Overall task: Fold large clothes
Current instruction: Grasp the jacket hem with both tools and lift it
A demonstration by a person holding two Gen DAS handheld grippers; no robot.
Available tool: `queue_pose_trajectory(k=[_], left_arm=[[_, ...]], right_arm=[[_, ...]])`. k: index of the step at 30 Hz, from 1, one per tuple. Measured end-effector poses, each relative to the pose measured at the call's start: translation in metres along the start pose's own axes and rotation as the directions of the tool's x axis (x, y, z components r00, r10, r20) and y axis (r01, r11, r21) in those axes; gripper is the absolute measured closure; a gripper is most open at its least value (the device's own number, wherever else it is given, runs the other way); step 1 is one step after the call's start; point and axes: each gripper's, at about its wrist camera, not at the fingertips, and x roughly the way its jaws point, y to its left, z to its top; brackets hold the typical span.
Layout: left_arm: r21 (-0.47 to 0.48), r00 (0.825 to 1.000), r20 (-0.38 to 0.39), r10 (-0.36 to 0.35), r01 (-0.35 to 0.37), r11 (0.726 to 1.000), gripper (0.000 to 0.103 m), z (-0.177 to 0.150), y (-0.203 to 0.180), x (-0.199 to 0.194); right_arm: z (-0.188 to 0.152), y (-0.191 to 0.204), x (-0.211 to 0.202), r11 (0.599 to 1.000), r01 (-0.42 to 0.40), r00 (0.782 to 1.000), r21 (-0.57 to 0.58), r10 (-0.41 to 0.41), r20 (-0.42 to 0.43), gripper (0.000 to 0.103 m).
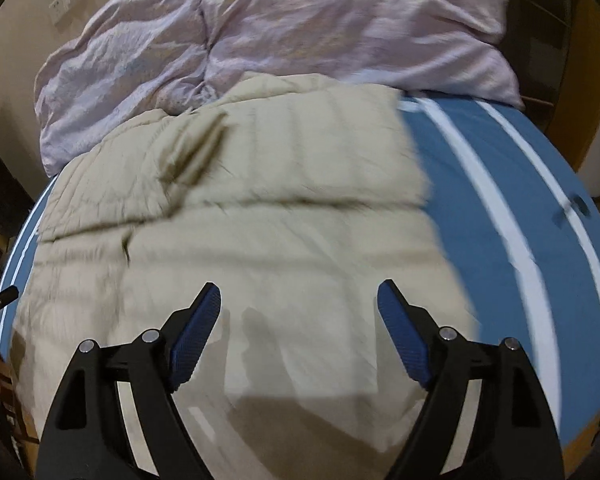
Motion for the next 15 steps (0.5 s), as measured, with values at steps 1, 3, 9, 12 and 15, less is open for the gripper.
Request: queue_pose_trajectory(k=[1,3,9,12,15], left_arm=[[-0.006,1.000,-0.001,-0.004,0.004,1.000,0.047,-0.010,0.007,-0.006],[-0.019,1.000,-0.004,-0.011,0.011,1.000,0.047,-0.025,0.015,-0.014],[-0.052,1.000,-0.011,-0.025,0.024,0.998,0.047,-0.058,0.030,-0.022],[-0.067,0.999,-0.005,-0.043,0.042,0.997,0.047,-0.068,0.035,-0.026],[-0.077,0.998,0.015,-0.065,0.066,0.995,0.047,-0.077,0.037,-0.031]], right_arm=[[-0.011,-0.012,-0.011,1.000,-0.001,1.000,0.011,0.001,0.008,0.021],[-0.029,-0.031,-0.028,0.999,0.008,1.000,0.031,-0.009,0.021,0.021],[-0.071,-0.063,-0.048,0.997,0.020,1.000,0.075,-0.020,0.005,0.021],[-0.084,-0.068,-0.055,0.996,-0.002,1.000,0.084,0.000,0.018,0.021],[-0.095,-0.069,-0.060,0.996,-0.027,0.999,0.080,0.024,0.040,0.021]])
